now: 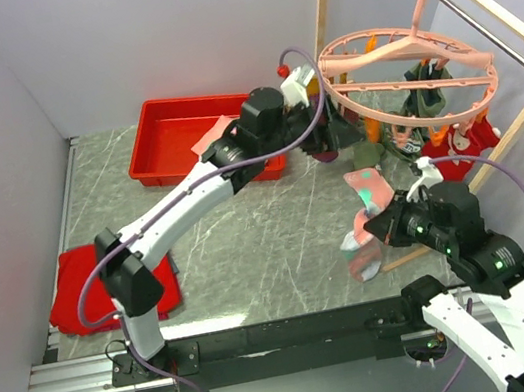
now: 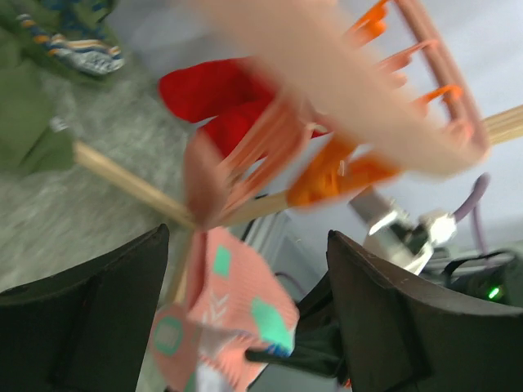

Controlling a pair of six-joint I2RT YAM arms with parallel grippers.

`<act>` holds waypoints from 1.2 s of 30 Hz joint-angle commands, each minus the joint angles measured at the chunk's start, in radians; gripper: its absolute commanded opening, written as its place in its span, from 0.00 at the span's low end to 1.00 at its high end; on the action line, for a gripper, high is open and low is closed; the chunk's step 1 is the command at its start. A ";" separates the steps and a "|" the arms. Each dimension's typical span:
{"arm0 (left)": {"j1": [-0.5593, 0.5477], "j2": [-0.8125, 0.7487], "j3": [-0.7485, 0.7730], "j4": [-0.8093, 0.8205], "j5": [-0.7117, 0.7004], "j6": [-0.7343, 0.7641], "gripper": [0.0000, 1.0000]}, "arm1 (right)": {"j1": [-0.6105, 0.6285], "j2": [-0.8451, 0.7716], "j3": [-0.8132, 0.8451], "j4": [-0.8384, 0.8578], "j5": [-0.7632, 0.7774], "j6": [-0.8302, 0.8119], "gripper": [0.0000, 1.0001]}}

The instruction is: Remove the socks clipped to the hanger

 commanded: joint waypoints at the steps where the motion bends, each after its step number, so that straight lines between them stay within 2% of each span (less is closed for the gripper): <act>1: 0.008 -0.186 -0.153 -0.022 -0.042 0.116 0.83 | -0.002 0.040 0.018 0.047 -0.049 0.000 0.00; 5: 0.007 -0.298 -0.328 0.038 0.011 0.159 0.84 | -0.004 0.058 0.036 0.061 -0.076 0.006 0.00; 9: 0.008 -0.418 -0.504 0.131 0.141 0.196 0.87 | -0.004 0.084 0.067 0.067 -0.102 0.017 0.00; 12: 0.008 -0.442 -0.601 0.197 0.223 0.204 0.88 | -0.004 0.097 0.090 0.073 -0.115 0.029 0.00; 13: 0.008 -0.438 -0.621 0.202 0.290 0.204 0.87 | -0.004 0.098 0.100 0.079 -0.126 0.033 0.00; 19: -0.053 -0.351 -0.600 0.237 0.444 0.186 0.84 | -0.004 0.104 0.149 0.090 -0.125 0.070 0.00; 27: -0.103 -0.303 -0.580 0.188 0.424 0.209 0.84 | -0.004 0.092 0.153 0.122 -0.126 0.127 0.00; 28: -0.107 -0.301 -0.578 0.173 0.418 0.215 0.82 | -0.004 0.092 0.153 0.127 -0.128 0.130 0.00; 32: -0.107 -0.297 -0.577 0.090 0.361 0.239 0.64 | -0.004 0.094 0.156 0.136 -0.131 0.145 0.00; 36: -0.107 -0.295 -0.578 0.041 0.273 0.244 0.52 | -0.004 0.092 0.151 0.147 -0.140 0.162 0.00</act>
